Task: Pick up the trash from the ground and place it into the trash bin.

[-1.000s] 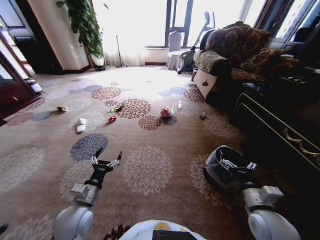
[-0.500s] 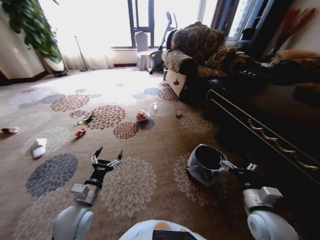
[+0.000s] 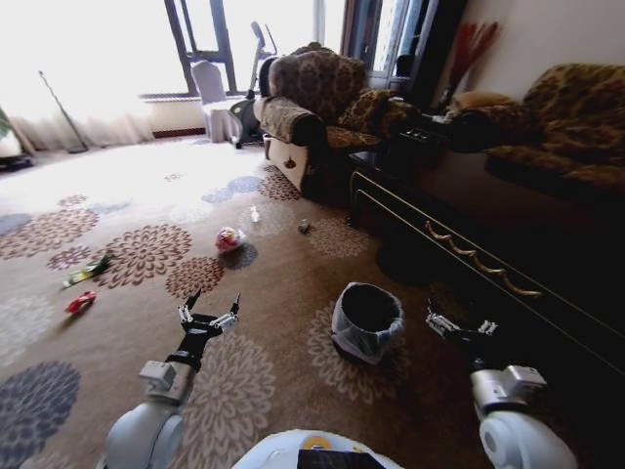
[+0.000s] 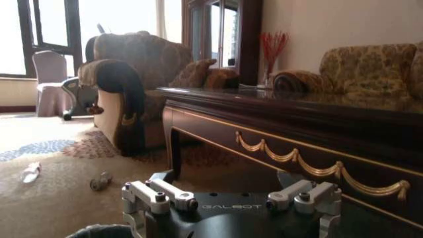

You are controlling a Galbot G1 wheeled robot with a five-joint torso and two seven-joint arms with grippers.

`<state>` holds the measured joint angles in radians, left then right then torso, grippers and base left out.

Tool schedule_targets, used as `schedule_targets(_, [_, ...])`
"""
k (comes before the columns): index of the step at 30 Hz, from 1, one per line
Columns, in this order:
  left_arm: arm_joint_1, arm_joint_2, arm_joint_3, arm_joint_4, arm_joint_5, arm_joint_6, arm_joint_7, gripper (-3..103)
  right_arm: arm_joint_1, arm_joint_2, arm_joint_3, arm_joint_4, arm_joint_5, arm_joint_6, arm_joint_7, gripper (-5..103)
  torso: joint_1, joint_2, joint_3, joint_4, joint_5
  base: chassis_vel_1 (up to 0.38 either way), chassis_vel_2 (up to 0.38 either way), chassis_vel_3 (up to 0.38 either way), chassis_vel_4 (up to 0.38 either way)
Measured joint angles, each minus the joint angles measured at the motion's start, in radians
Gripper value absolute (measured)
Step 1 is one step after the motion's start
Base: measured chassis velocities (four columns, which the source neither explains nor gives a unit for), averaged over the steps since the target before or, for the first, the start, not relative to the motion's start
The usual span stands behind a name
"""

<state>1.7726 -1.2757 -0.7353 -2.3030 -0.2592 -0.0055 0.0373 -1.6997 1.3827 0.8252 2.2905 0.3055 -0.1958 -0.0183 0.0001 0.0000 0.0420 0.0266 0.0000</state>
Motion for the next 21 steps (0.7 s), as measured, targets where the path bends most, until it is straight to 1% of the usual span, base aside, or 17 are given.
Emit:
schedule_targets(2, [-0.002,-0.001,0.001,0.001,-0.005,-0.001,0.000,100,0.010,-0.006,-0.005,-0.014,0.003,-0.012,0.000,100,0.000,0.000,0.000,-0.0002,0.0000,-0.131,-0.037,-0.038,-0.129])
schedule_targets(5, [-0.001,-0.007,0.001,0.002,-0.006,-0.001,0.000,100,0.033,-0.021,-0.012,-0.054,0.012,-0.013,0.000,100,0.000,0.000,0.000,0.0006,0.0001,-0.033,-0.005,-0.009,-0.033])
schedule_targets(8, [0.004,-0.011,-0.002,0.002,-0.007,-0.002,0.000,100,0.039,-0.031,-0.015,-0.066,0.020,-0.008,0.000,100,0.000,0.000,0.000,0.0009,0.0000,0.000,0.000,0.000,0.000])
schedule_targets(11, [0.010,-0.018,-0.006,0.004,-0.007,-0.010,0.000,100,0.047,-0.048,-0.020,-0.074,0.025,0.005,0.000,100,0.000,0.000,0.000,0.0005,0.0001,0.000,0.000,0.000,0.000])
schedule_targets(12, [0.011,-0.021,-0.006,0.009,-0.007,-0.015,0.000,100,0.054,-0.056,-0.025,-0.074,0.027,0.006,0.000,100,0.000,0.000,0.000,0.0003,0.0001,0.000,0.000,0.000,0.000])
schedule_targets(14, [0.009,-0.029,-0.004,0.030,-0.011,-0.049,-0.006,100,0.074,-0.071,-0.035,-0.078,0.034,0.006,0.000,100,0.000,0.000,0.000,0.0005,0.0001,0.000,0.000,0.000,0.000])
schedule_targets(16, [0.009,-0.030,-0.003,0.033,-0.013,-0.054,-0.007,100,0.076,-0.073,-0.036,-0.079,0.035,0.006,0.000,100,0.000,0.000,0.000,0.0005,0.0001,0.000,0.000,0.000,0.000])
schedule_targets(18, [0.005,-0.037,0.003,0.037,-0.018,-0.042,-0.015,100,0.094,-0.083,-0.037,-0.082,0.036,-0.015,0.000,100,0.000,0.000,0.000,0.0005,0.0001,0.000,0.000,0.000,0.000])
schedule_targets(21, [-0.012,-0.033,0.015,0.037,-0.036,-0.025,-0.028,100,0.097,-0.090,-0.036,-0.087,0.049,-0.015,0.000,100,0.000,0.000,0.000,0.0003,0.0000,0.000,0.000,0.000,0.000])
